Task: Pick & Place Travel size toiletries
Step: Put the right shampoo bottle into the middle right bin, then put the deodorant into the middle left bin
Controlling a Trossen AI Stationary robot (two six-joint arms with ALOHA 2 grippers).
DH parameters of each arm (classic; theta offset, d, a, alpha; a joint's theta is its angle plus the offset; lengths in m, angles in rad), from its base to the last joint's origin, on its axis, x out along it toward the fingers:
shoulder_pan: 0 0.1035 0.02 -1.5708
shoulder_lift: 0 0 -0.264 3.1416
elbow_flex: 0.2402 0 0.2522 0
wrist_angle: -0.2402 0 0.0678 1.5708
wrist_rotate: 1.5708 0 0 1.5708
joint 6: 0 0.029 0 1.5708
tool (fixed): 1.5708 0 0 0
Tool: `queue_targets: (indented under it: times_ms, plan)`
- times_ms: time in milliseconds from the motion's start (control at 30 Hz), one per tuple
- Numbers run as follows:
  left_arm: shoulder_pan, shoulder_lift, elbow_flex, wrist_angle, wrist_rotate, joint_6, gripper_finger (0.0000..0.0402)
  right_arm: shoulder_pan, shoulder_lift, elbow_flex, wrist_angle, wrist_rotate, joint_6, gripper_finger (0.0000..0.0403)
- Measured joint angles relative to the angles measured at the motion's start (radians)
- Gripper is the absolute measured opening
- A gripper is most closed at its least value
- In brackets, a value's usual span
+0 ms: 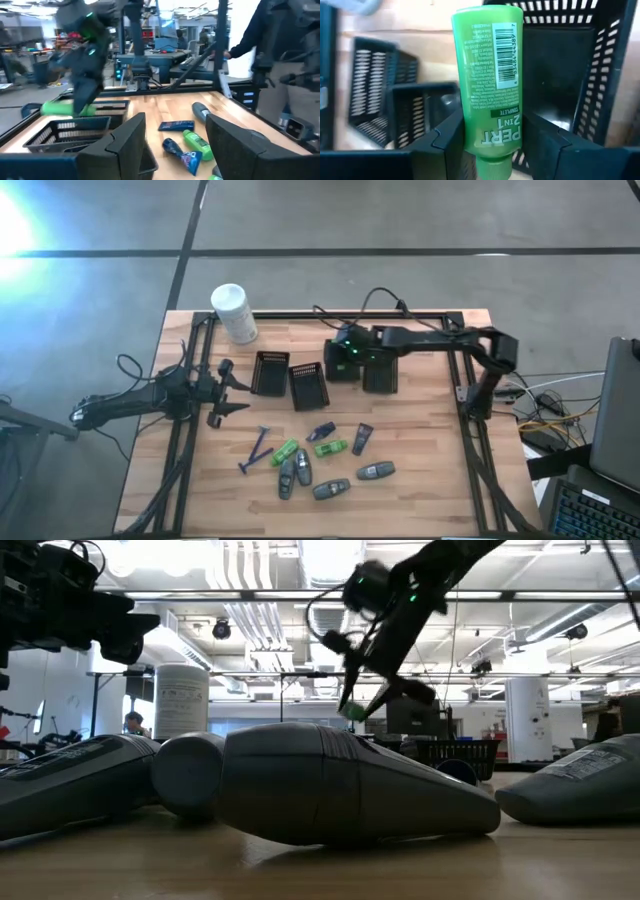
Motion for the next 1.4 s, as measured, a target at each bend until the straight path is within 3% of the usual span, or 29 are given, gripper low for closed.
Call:
queue_targets:
  times_ms: [200, 400, 600, 767, 867, 967, 1400]
  plan:
    - [0.000, 0.000, 0.000, 0.005, 0.100, 0.036, 0.0213, -0.015, 0.091, 0.039, -0.016, 0.020, 0.065, 0.0203]
    - [0.000, 0.000, 0.000, 0.002, 0.177, 0.036, 0.0213, -0.006, 0.075, 0.041, -0.040, 0.037, 0.065, 0.0257]
    - [0.000, 0.000, 0.000, 0.002, 0.185, 0.028, 0.0213, 0.046, 0.003, 0.059, -0.114, 0.038, -0.063, 0.0303]
    - [0.000, 0.000, 0.000, 0.009, 0.185, 0.028, 0.0213, 0.153, -0.057, 0.081, -0.312, 0.030, -0.182, 0.0324]
    - [0.000, 0.001, 0.000, 0.013, 0.185, 0.027, 0.0213, 0.223, -0.076, 0.087, -0.506, 0.006, -0.089, 0.0329]
    - [0.000, 0.001, 0.000, 0.014, 0.186, 0.027, 0.0213, 0.308, -0.093, 0.087, -0.591, -0.006, -0.093, 0.0326]
    - [0.000, 0.001, 0.000, 0.017, 0.186, 0.025, 0.0213, 0.704, -0.110, 0.062, -0.586, -0.058, -0.390, 0.0286]
